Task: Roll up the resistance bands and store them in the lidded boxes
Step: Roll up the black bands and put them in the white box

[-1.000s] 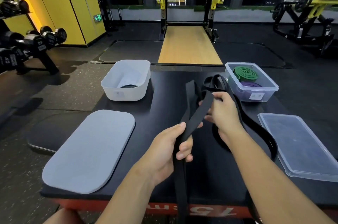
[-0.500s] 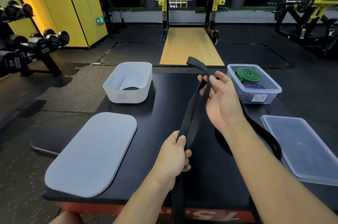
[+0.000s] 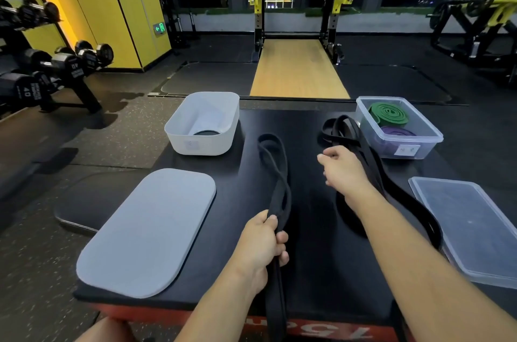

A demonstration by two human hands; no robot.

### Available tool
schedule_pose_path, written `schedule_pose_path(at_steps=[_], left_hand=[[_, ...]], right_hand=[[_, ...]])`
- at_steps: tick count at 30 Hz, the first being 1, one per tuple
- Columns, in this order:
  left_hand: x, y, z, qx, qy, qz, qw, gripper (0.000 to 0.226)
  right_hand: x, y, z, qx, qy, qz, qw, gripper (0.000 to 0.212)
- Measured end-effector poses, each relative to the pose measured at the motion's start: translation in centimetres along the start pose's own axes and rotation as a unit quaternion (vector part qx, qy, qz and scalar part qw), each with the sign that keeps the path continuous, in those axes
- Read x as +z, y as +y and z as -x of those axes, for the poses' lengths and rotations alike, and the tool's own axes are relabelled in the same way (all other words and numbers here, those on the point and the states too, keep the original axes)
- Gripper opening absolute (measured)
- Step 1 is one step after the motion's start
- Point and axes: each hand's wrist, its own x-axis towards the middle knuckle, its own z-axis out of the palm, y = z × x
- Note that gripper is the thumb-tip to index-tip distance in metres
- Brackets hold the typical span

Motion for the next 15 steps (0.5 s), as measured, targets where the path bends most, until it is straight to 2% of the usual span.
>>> schedule_pose_path(at_steps=[2,3,6,8,11,13,15], left_hand=[[0.0,-0.1,-0.2,0.0,-0.002,-0.006,1.0,0.027],[0.1,-0.2,-0.3,0.003,-0.006,-0.011,1.0,0.026],[0.4,-0.2,-0.3,0.009,0.005,-0.019,1.0,0.02],[0.4,-0.4,-0.4,0.017,0.009,-0.022,1.0,0.021],[0.3,-0.6,-0.5,0.023,0.003,-0.032,0.999,0.029],[0.4,-0.5,-0.3,0.021,-0.003,-0.028,0.999,0.032],[0.3,-0.5,-0.4,0.021,-0.011,-0.026,0.999,0.03]], right_hand=[[-0.3,0.2,1.4,0.0,-0.037,0.008,0.999,0.009],[-0.3,0.0,2.4,0.001,-0.082,0.002,0.997,0.011],[0.6,-0.8,5.2,0.003,-0.211,0.042,0.977,0.036],[1.9,-0.4,5.6,0.013,-0.213,0.053,0.975,0.032],[3.2,0.5,5.0,0.041,-0.164,0.033,0.985,0.016],[3.6,0.7,4.9,0.063,-0.161,-0.062,0.983,0.008],[3.8,0.5,5.2,0.111,-0.175,-0.222,0.953,0.009]])
